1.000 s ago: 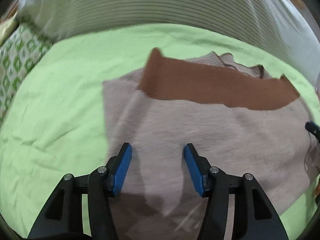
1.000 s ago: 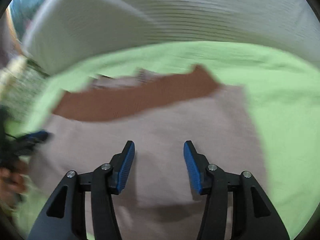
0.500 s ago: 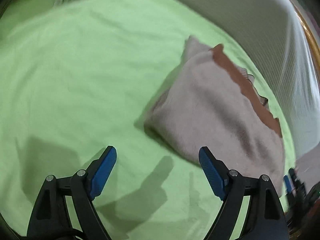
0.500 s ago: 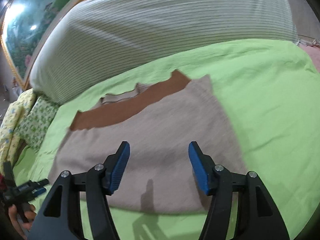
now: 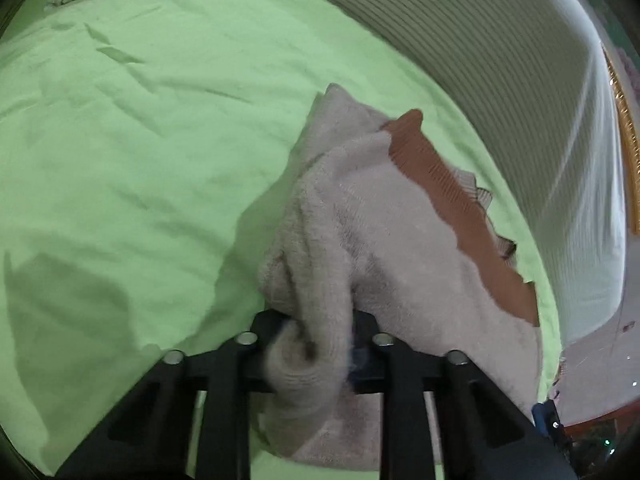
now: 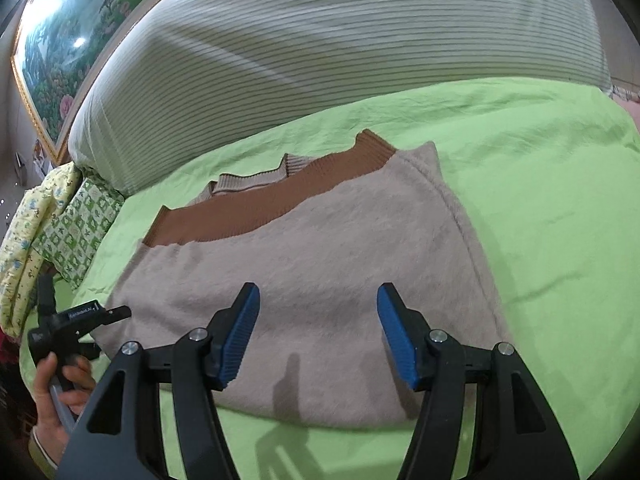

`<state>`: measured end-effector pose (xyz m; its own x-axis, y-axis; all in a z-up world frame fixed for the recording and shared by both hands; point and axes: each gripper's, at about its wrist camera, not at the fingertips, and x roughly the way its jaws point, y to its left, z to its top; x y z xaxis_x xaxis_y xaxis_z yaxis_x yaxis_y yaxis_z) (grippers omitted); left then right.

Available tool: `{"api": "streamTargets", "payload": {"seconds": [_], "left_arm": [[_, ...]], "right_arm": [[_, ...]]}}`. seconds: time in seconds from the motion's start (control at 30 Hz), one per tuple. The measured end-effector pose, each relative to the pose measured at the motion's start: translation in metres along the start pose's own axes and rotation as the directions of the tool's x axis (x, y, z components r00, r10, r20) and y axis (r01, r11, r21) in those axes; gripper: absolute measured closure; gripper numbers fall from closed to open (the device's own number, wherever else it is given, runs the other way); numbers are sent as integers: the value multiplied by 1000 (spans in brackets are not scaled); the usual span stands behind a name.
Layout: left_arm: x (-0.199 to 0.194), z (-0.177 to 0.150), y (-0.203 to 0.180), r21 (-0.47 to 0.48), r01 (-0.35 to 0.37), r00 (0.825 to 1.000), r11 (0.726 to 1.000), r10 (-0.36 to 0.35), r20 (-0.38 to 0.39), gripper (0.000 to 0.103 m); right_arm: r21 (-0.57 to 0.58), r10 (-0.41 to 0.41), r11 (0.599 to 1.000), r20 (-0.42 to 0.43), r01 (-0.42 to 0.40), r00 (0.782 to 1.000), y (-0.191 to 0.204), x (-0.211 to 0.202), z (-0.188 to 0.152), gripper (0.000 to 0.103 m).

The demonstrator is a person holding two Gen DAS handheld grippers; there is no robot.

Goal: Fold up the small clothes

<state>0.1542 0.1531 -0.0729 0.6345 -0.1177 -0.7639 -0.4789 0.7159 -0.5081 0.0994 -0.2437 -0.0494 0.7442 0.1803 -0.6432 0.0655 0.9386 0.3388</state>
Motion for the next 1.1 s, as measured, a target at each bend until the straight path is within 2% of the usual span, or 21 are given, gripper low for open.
{"api": "streamTargets", "payload": {"seconds": [0.03, 0.07, 0.1, 0.13, 0.17, 0.27, 0.33, 0.43, 0.5, 0.57, 0.6, 0.67, 0.7, 0.73, 0.77, 0.83, 0.93, 0.97, 1.0, 1.07, 1.1], "left_arm": [[-1, 1, -5, 26, -4, 1000, 1000, 4, 12, 86], [-4, 0, -8, 45, -8, 1000, 999, 6, 24, 87], [-9, -2, -13, 70, -9, 999, 997, 7, 41, 88], [-14, -4, -20, 93, -4, 998, 996, -1, 58, 88], [-20, -4, -24, 108, 4, 998, 994, -12, 69, 88], [-46, -7, -51, 204, 54, 991, 978, -77, 111, 88], [-58, -9, -71, 265, 91, 985, 960, -126, 119, 88], [-77, -17, -112, 382, 135, 974, 914, -194, 121, 88], [-82, -25, -137, 445, 150, 967, 883, -224, 118, 88], [-79, -28, -153, 459, 165, 964, 873, -241, 111, 88], [-80, -29, -154, 459, 173, 963, 871, -247, 106, 88], [-79, -32, -159, 460, 181, 963, 869, -251, 95, 88], [-80, -34, -160, 465, 184, 963, 866, -253, 92, 89], [-82, -35, -161, 472, 192, 961, 860, -262, 87, 89], [-84, -37, -167, 487, 206, 957, 849, -279, 82, 89], [-91, -43, -184, 523, 229, 947, 821, -312, 74, 89], [-98, -56, -235, 567, 310, 919, 763, -394, 28, 89], [-101, -63, -259, 590, 350, 901, 728, -433, 0, 89], [-101, -75, -287, 616, 407, 876, 675, -480, -53, 89], [-91, -96, -326, 636, 499, 837, 589, -516, -179, 88], [-80, -108, -340, 636, 531, 826, 561, -511, -239, 87]], "right_arm": [[-7, -5, 1000, 2, 5, 1000, -2, 3, 3, 41], [-13, -12, 1000, 0, 12, 1000, -4, 7, 6, 47], [-15, -24, 1000, -10, 23, 1000, -7, 12, 9, 56], [-11, -36, 999, -28, 36, 999, -10, 18, 11, 73], [-3, -41, 999, -44, 41, 998, -13, 24, 12, 84], [-13, -79, 997, -97, 78, 992, -20, 43, 12, 94], [-26, -88, 996, -133, 86, 987, -23, 55, 7, 96], [-53, -104, 994, -133, 98, 986, -20, 56, 5, 96], [-22, -98, 995, -121, 97, 988, -20, 50, 8, 96], [-7, 17, 1000, -27, -17, 1000, -8, 27, 16, 96], [-23, 46, 999, -2, -46, 999, 2, 20, 19, 97], [-25, 77, 997, -50, -78, 996, 18, 29, 22, 96], [10, 86, 996, -107, -86, 991, 18, 46, 20, 96], [29, 68, 998, -141, -64, 988, 14, 57, 15, 97], [56, 35, 998, -199, -25, 979, 5, 79, 4, 102], [146, 117, 985, -163, -93, 980, -13, 86, -6, 103], [204, 141, 973, -172, -105, 975, -21, 84, -4, 103], [214, 148, 971, -169, -110, 974, -23, 84, -4, 103], [231, 160, 966, -165, -120, 973, -25, 83, -5, 103], [313, 220, 935, -132, -170, 966, -36, 81, -8, 103], [360, 254, 912, -113, -199, 961, -44, 79, -10, 103]]}}
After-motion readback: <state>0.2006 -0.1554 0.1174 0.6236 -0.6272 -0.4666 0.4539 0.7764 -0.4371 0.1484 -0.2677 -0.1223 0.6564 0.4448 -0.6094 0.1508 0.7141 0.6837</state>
